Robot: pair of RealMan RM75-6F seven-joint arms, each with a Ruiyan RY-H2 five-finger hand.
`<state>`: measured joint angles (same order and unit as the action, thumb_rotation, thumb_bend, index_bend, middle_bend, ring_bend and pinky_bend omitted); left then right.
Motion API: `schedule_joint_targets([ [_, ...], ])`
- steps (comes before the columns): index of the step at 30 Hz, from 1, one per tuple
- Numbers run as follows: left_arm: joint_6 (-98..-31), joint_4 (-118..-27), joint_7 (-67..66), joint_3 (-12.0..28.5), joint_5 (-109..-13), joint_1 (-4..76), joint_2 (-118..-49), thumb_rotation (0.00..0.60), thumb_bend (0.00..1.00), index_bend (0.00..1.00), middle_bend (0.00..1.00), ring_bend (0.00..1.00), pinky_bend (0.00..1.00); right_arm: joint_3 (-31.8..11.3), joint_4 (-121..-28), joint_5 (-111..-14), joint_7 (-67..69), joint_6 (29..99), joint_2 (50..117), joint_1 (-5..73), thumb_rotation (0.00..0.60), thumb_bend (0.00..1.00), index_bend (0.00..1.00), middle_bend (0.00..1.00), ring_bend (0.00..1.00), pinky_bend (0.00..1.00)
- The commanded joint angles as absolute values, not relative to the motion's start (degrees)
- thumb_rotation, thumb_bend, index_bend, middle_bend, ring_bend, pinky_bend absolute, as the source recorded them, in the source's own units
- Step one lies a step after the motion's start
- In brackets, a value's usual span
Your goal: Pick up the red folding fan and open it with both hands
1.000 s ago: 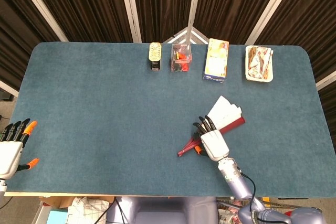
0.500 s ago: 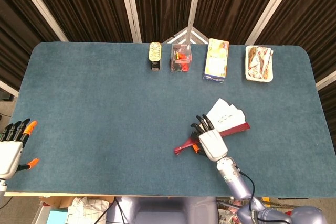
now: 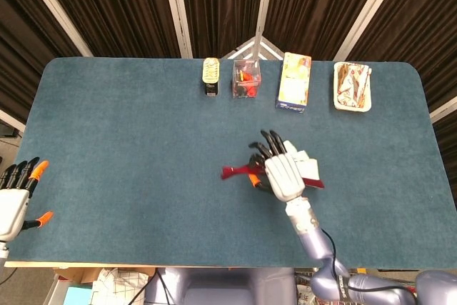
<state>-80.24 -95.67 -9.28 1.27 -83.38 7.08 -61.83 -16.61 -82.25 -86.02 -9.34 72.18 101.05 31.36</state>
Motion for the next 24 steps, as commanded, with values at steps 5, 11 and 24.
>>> schedule_joint_targets([
  [5, -77.66, -97.25, -8.71, 3.64, -82.97, 10.22, -59.25, 0.6, 0.0, 0.0, 0.0, 0.0, 0.0, -26.82, -94.27, -76.51, -21.84, 67.98, 97.06, 37.11, 0.6, 0.48, 0.76, 0.32, 0.08, 0.06],
  [11, -72.58, -99.16, -9.1, 7.26, -79.32, 14.91, -58.66, 0.6, 0.02, 0.04, 0.0, 0.0, 0.0, -30.74, -97.62, -72.39, -27.19, 66.51, 96.78, 41.28, 0.6, 0.48, 0.77, 0.33, 0.08, 0.06],
  [24, -63.3, -98.96, -16.93, 14.68, -69.57, 27.11, -67.53, 0.6, 0.15, 0.12, 0.01, 0.0, 0.01, -34.5, -95.37, -66.32, -32.83, 63.92, 97.5, 49.51, 0.6, 0.48, 0.78, 0.33, 0.08, 0.06],
])
